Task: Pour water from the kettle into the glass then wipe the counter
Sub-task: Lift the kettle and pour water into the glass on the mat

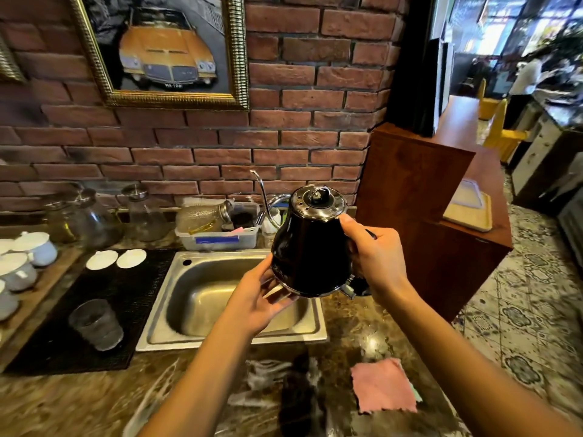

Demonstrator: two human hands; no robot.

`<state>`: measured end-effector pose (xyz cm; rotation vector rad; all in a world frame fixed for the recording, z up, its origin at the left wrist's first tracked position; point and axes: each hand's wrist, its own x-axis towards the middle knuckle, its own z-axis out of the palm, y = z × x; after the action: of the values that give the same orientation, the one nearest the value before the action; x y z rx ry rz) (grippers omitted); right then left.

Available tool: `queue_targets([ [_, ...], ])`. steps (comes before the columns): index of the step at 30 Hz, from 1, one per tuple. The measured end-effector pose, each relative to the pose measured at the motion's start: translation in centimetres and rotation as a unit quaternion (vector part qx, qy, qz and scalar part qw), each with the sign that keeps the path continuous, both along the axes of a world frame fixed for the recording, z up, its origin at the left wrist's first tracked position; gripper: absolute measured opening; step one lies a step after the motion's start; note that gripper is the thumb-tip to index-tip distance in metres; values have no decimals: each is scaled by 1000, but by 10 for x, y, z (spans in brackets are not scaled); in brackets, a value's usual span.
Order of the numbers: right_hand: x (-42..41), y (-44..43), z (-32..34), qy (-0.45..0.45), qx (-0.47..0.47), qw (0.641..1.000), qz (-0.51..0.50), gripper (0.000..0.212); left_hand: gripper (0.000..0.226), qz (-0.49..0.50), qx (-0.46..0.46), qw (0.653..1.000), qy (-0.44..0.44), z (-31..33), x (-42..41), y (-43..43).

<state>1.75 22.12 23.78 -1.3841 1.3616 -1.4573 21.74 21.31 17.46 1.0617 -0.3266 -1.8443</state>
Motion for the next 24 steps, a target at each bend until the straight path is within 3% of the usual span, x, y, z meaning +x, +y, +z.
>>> queue_targets([
  [6, 51, 35, 5, -11, -12, 1000, 1, 60, 29, -5, -10, 1000, 11, -3, 51, 33],
  [19, 128, 65, -10, -12, 13, 998, 54, 62, 40, 54, 39, 997, 25, -22, 130, 78],
  [24, 150, 55, -25, 1, 18, 997, 76, 67, 34, 97, 42, 994, 22, -33, 152, 84],
])
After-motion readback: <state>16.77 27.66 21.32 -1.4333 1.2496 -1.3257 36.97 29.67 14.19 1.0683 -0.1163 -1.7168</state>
